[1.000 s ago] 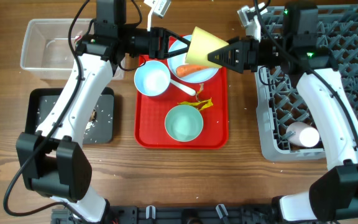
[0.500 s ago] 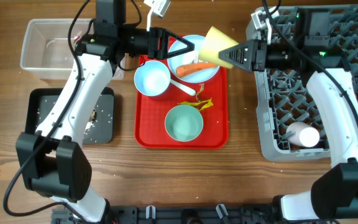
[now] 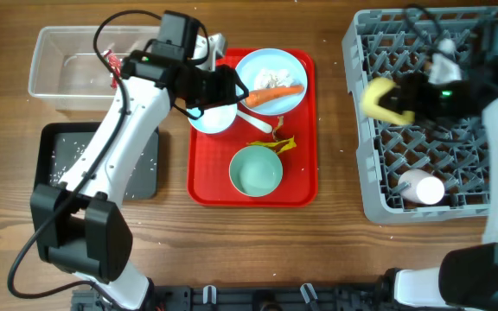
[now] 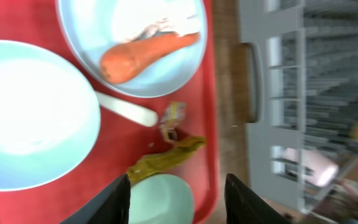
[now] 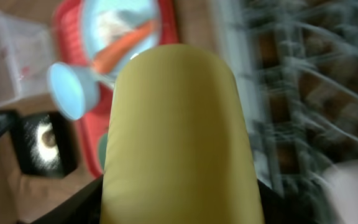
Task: Sort waste into correct bins and load items into the dishwasher rack
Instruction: 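Lower the yellow cup into the dish rack and open the right gripper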
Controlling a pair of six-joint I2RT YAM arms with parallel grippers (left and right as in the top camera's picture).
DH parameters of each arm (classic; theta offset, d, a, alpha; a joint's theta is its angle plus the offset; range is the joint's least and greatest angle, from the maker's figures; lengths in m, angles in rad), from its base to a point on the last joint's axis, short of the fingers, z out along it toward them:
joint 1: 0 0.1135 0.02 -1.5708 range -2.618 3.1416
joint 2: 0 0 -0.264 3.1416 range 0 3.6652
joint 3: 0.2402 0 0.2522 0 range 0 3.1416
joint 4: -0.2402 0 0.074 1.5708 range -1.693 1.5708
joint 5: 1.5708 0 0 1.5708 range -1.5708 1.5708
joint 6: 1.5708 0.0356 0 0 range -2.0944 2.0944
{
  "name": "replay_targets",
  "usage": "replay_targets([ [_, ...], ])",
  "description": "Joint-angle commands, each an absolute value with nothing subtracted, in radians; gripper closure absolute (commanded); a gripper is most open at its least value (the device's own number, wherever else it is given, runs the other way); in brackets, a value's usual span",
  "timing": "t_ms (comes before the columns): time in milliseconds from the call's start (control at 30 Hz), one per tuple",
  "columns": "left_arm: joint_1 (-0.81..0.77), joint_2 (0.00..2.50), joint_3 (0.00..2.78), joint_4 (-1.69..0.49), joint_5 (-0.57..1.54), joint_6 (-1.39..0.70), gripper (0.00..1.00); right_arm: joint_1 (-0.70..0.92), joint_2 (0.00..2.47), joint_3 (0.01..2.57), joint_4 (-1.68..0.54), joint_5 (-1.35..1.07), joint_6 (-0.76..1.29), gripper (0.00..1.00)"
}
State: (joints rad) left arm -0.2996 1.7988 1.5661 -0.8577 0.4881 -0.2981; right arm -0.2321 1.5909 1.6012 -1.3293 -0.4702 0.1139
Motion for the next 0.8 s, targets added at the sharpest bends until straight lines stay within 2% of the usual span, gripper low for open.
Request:
replay_targets([
  [0,-0.346,1.786,1.571,-0.873,0.28,-0.292,0.51,-0.368,1.565,1.691,-1.425,-0.306,0.104,0.39],
  [100,-0.381,1.786,1.571,-0.873,0.196,-0.292,0.5,-0.505,1.565,1.7,-1.496,-0.145,0.136,0.39],
  [167,-0.392,1.786,1.571,-0.873,0.159,-0.293,0.54,-0.567,1.565,1.7,-1.527,-0.041,0.164,0.38],
  [233,-0.392,1.786,1.571,-0.875,0.159,-0.293,0.54,-0.611,1.565,1.7,-1.542,-0.011,0.185,0.39],
  [567,-0.392,1.786,1.569,-0.907,0.159,-0.293,0.58,-0.64,1.668,1.674,-1.539,0.087,0.247,0.41],
  [767,-0.392,1.786,1.569,-0.912,0.159,-0.293,0.58,-0.64,1.697,1.531,-1.47,0.099,0.261,0.41],
])
